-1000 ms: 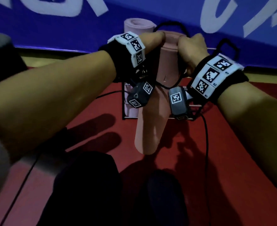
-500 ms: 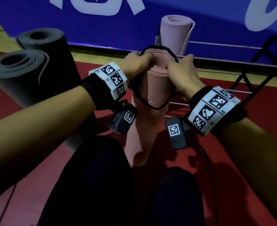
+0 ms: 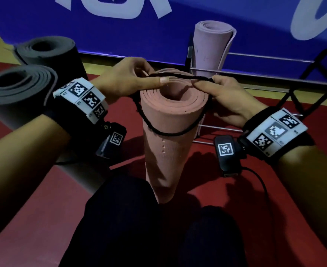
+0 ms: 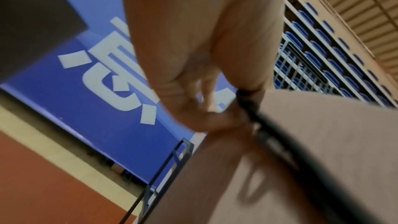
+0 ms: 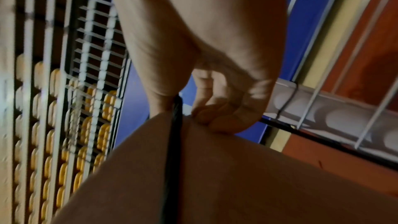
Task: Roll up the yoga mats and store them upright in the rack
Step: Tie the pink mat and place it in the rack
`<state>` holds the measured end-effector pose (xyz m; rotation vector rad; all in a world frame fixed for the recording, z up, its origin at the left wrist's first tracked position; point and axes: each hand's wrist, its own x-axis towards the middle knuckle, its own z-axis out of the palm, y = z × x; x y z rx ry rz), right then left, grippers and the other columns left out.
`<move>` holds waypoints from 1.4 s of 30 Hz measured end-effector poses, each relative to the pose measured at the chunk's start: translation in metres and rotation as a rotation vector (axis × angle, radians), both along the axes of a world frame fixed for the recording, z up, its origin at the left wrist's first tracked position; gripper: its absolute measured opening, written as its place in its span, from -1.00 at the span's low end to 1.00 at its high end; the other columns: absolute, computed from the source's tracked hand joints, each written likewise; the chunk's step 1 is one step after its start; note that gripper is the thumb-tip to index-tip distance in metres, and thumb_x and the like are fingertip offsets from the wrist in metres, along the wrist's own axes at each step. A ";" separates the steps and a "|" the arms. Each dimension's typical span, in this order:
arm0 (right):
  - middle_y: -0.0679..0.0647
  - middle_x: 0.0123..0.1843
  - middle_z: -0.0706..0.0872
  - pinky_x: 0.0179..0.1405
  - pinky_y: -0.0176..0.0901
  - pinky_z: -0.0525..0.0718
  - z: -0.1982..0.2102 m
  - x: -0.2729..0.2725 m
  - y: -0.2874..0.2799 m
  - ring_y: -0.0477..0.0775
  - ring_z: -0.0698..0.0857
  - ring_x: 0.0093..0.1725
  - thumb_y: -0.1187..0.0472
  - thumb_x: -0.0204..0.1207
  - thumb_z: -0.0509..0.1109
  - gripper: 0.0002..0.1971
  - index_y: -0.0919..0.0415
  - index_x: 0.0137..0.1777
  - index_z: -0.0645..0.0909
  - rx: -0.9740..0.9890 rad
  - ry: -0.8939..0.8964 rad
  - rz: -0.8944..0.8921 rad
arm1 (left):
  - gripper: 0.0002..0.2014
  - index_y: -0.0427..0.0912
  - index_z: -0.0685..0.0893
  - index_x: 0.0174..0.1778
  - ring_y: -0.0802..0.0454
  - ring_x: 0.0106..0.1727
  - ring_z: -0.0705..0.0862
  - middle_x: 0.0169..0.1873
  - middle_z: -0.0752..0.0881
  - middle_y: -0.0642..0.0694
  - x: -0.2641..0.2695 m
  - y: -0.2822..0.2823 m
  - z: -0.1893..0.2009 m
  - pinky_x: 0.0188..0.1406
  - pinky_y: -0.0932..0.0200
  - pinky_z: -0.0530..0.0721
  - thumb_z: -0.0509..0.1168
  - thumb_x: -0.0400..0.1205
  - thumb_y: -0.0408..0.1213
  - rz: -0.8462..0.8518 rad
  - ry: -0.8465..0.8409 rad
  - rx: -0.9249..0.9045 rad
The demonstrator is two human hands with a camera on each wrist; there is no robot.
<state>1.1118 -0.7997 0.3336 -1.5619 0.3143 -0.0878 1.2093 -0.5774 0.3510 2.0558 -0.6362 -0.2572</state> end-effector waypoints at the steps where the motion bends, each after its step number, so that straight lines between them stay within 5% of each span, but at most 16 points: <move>1: 0.19 -0.16 0.76 -0.15 -0.08 0.74 -0.001 -0.001 0.000 0.07 0.72 -0.20 0.22 0.54 0.55 -0.86 0.19 -0.07 0.63 0.054 -0.010 0.030 | -0.41 -0.24 0.68 0.02 0.03 -0.19 0.65 -0.16 0.75 -0.24 0.000 0.004 -0.002 -0.22 0.14 0.54 0.57 0.36 0.20 -0.012 -0.028 -0.036; 5: 0.01 -0.29 0.78 -0.24 -0.27 0.76 0.004 -0.009 -0.004 -0.11 0.74 -0.29 0.19 0.57 0.51 -0.88 0.19 -0.12 0.63 0.111 -0.017 0.064 | -0.63 -0.28 0.69 -0.10 0.12 -0.23 0.69 -0.27 0.75 -0.05 -0.004 0.008 -0.003 -0.23 0.20 0.62 0.50 0.58 0.01 -0.015 -0.272 -0.049; 9: 0.02 -0.20 0.77 -0.31 -0.30 0.74 0.009 -0.015 -0.005 -0.15 0.74 -0.27 0.18 0.65 0.43 -0.92 0.19 0.03 0.66 0.095 -0.001 0.089 | -0.70 -0.20 0.75 -0.08 -0.05 -0.17 0.71 -0.21 0.77 -0.10 -0.012 0.005 0.009 -0.14 -0.05 0.70 0.35 0.69 0.00 0.016 -0.718 0.314; 12: 0.09 -0.10 0.78 -0.01 -0.10 0.84 0.010 -0.014 -0.001 -0.06 0.75 -0.12 0.18 0.70 0.37 -0.86 0.22 0.11 0.68 0.116 0.019 0.067 | -0.73 -0.22 0.72 -0.09 -0.14 -0.22 0.67 -0.26 0.72 -0.14 -0.010 -0.001 0.011 -0.20 -0.07 0.65 0.32 0.72 -0.06 0.007 -0.766 0.357; 14: 0.16 0.01 0.76 0.18 0.00 0.78 0.010 -0.012 0.002 0.04 0.73 0.00 0.20 0.72 0.34 -0.85 0.25 0.15 0.68 0.162 0.030 0.014 | -0.74 -0.22 0.69 -0.09 -0.07 -0.21 0.64 -0.26 0.68 -0.08 -0.003 -0.004 0.008 -0.20 0.05 0.53 0.31 0.72 -0.08 0.043 -0.723 0.322; 18: 0.23 0.14 0.71 -0.03 -0.01 0.84 0.006 -0.006 0.004 0.09 0.75 0.03 0.27 0.74 0.30 -0.70 0.34 0.41 0.59 0.318 0.049 -0.103 | -0.79 -0.23 0.64 -0.11 0.14 -0.34 0.61 -0.34 0.65 -0.09 0.009 -0.008 0.000 -0.31 0.17 0.57 0.27 0.76 -0.18 0.013 -0.467 0.187; 21: 0.15 -0.06 0.70 -0.24 -0.13 0.81 0.004 -0.001 0.007 0.01 0.70 -0.18 0.23 0.78 0.26 -0.85 0.23 0.25 0.59 0.242 0.061 -0.127 | -0.80 -0.15 0.53 -0.16 0.28 -0.56 0.45 -0.46 0.51 -0.01 0.011 -0.015 -0.002 -0.54 0.40 0.42 0.21 0.79 -0.25 -0.024 -0.302 0.060; 24: 0.05 -0.36 0.59 -0.54 -0.30 0.61 0.001 0.003 0.012 -0.08 0.57 -0.49 0.12 0.80 0.21 -0.79 0.17 -0.05 0.54 -0.075 0.064 -0.164 | -0.83 -0.19 0.55 -0.03 0.28 -0.48 0.47 -0.34 0.59 -0.03 0.019 -0.024 0.002 -0.52 0.42 0.42 0.19 0.80 -0.19 0.000 -0.322 0.123; 29: 0.06 -0.33 0.58 -0.20 -0.11 0.57 -0.009 0.016 0.014 0.06 0.59 -0.31 -0.07 0.67 0.20 -0.65 0.08 -0.30 0.51 -0.390 0.040 -0.215 | -0.76 -0.22 0.61 0.08 0.10 -0.19 0.58 -0.18 0.63 -0.08 0.025 -0.037 0.011 -0.18 0.20 0.47 0.16 0.81 -0.12 0.067 -0.298 0.323; 32: 0.17 -0.12 0.71 0.02 0.08 0.75 -0.014 0.019 0.011 0.20 0.74 -0.08 -0.10 0.48 0.29 -0.63 0.22 0.00 0.63 -0.271 0.099 -0.212 | -0.76 -0.24 0.66 -0.06 -0.04 -0.07 0.64 -0.06 0.71 -0.21 0.031 -0.030 0.004 0.00 -0.10 0.62 0.22 0.78 -0.16 0.104 -0.073 0.352; 34: 0.22 -0.06 0.73 -0.15 -0.01 0.80 -0.009 0.009 0.016 0.14 0.75 -0.10 0.09 0.61 0.35 -0.70 0.30 0.19 0.60 -0.141 0.149 -0.162 | -0.82 -0.23 0.68 -0.15 -0.06 -0.18 0.72 -0.14 0.79 -0.22 0.028 -0.023 -0.008 0.11 -0.17 0.74 0.24 0.75 -0.34 0.114 0.125 0.280; 35: 0.19 -0.19 0.72 -0.31 -0.12 0.77 -0.009 0.005 0.016 0.08 0.72 -0.23 0.24 0.67 0.34 -0.88 0.30 0.08 0.61 -0.081 0.158 -0.115 | -0.80 -0.22 0.67 -0.16 0.04 -0.31 0.75 -0.27 0.80 -0.14 0.024 -0.018 -0.013 0.03 -0.04 0.78 0.21 0.75 -0.37 0.153 0.200 0.241; 37: 0.09 -0.46 0.70 -0.53 -0.25 0.68 -0.015 0.001 0.011 -0.02 0.67 -0.48 0.41 0.67 0.33 -0.81 0.23 -0.18 0.61 0.021 0.178 -0.055 | -0.73 -0.09 0.55 -0.19 0.27 -0.49 0.70 -0.44 0.74 0.07 0.012 -0.010 -0.022 -0.17 0.22 0.75 0.09 0.81 -0.36 0.216 0.326 0.152; 40: 0.05 -0.48 0.74 -0.52 -0.28 0.71 -0.021 -0.006 0.009 -0.06 0.71 -0.51 0.35 0.69 0.32 -0.76 0.20 -0.22 0.64 0.145 0.209 0.055 | -0.79 -0.11 0.57 -0.06 0.14 -0.22 0.74 -0.34 0.81 0.07 -0.001 0.001 -0.028 0.03 0.13 0.71 0.07 0.82 -0.30 0.103 0.434 0.082; 42: 0.07 -0.37 0.76 -0.45 -0.28 0.75 -0.024 -0.007 0.007 -0.04 0.72 -0.39 0.31 0.71 0.29 -0.76 0.22 -0.20 0.66 0.160 0.264 0.106 | -0.68 -0.37 0.60 0.31 -0.09 0.15 0.71 0.16 0.80 -0.19 -0.009 0.009 -0.025 0.36 -0.05 0.57 0.16 0.76 -0.24 -0.085 0.541 0.056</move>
